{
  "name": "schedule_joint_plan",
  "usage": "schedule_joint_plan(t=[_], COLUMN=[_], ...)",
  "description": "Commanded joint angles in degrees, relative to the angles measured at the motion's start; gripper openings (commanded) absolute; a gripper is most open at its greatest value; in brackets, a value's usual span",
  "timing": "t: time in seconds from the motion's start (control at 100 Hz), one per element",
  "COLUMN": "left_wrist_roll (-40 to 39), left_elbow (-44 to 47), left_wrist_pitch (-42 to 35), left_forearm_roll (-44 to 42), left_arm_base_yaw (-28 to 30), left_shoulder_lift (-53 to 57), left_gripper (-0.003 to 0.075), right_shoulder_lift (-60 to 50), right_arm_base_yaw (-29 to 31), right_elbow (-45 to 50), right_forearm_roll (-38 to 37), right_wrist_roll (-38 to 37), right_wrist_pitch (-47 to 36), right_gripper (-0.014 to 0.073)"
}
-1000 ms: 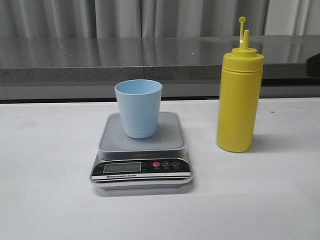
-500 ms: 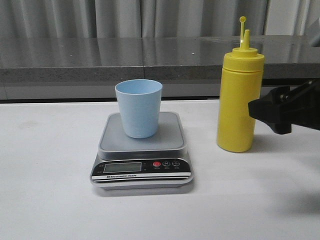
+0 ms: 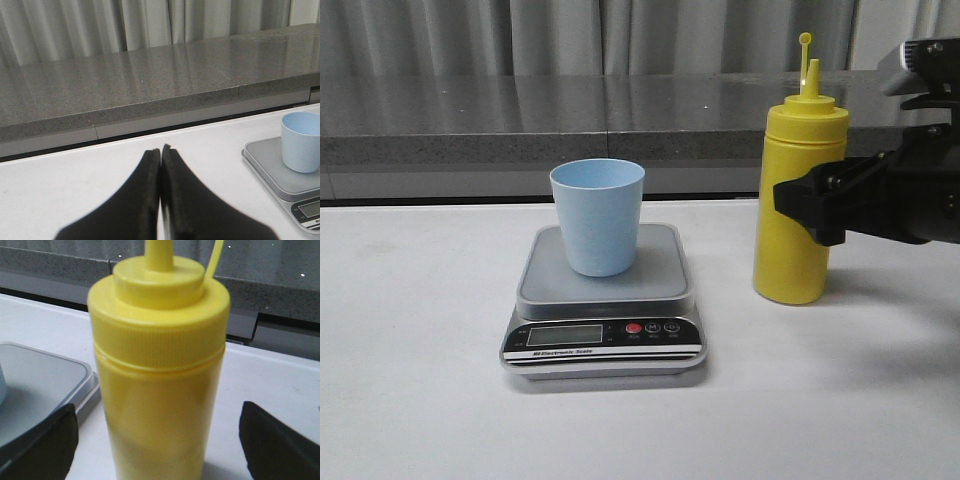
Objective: Pour seasoning into cup on scale with both arms
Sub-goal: 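Reach the right gripper to the yellow bottle and grasp its body, then lift the yellow bottle with the right gripper toward the cup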
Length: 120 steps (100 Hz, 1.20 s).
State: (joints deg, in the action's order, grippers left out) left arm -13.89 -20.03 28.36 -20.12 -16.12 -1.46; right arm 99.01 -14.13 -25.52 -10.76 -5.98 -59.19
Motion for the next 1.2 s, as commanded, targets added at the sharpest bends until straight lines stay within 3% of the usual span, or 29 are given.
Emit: schedule_joint_plan(t=[0.0,0.62,0.69,0.93,1.19], left_wrist_roll=[-0.52,-0.52,-0.52,-0.52,-0.52], left_elbow=[-1.56,-1.56,-1.56,-1.56,-1.56], left_wrist_pitch=[-4.59,-4.59,-4.59,-4.59,-4.59], left_forearm_roll=[-0.71,-0.71,-0.71,-0.71,-0.71], left_arm_base_yaw=[0.21,0.21,0.21,0.21,0.21], left_shoulder_lift=[-0.82,-0.82,-0.82,-0.82,-0.82], left_gripper=[-0.002,-0.002,-0.002,-0.002,-0.002], right_shoulder_lift=[-0.74,4.57,4.57,4.57,2.38], right_arm_base_yaw=[-0.06,-0.06,-0.06,-0.06,-0.06], right_elbow=[-2.59,-8.65,-8.65,-8.65,-8.65], right_forearm_roll=[-0.83,-1.85,-1.85,-1.85,-4.01], right_wrist_roll=[0.02,0.02,0.02,0.02,0.02], right_wrist_pitch=[-4.47,-3.28,-3.28,-4.04,-5.29], right_gripper=[0.0647,0.0635,0.0579,0.025,0.0216])
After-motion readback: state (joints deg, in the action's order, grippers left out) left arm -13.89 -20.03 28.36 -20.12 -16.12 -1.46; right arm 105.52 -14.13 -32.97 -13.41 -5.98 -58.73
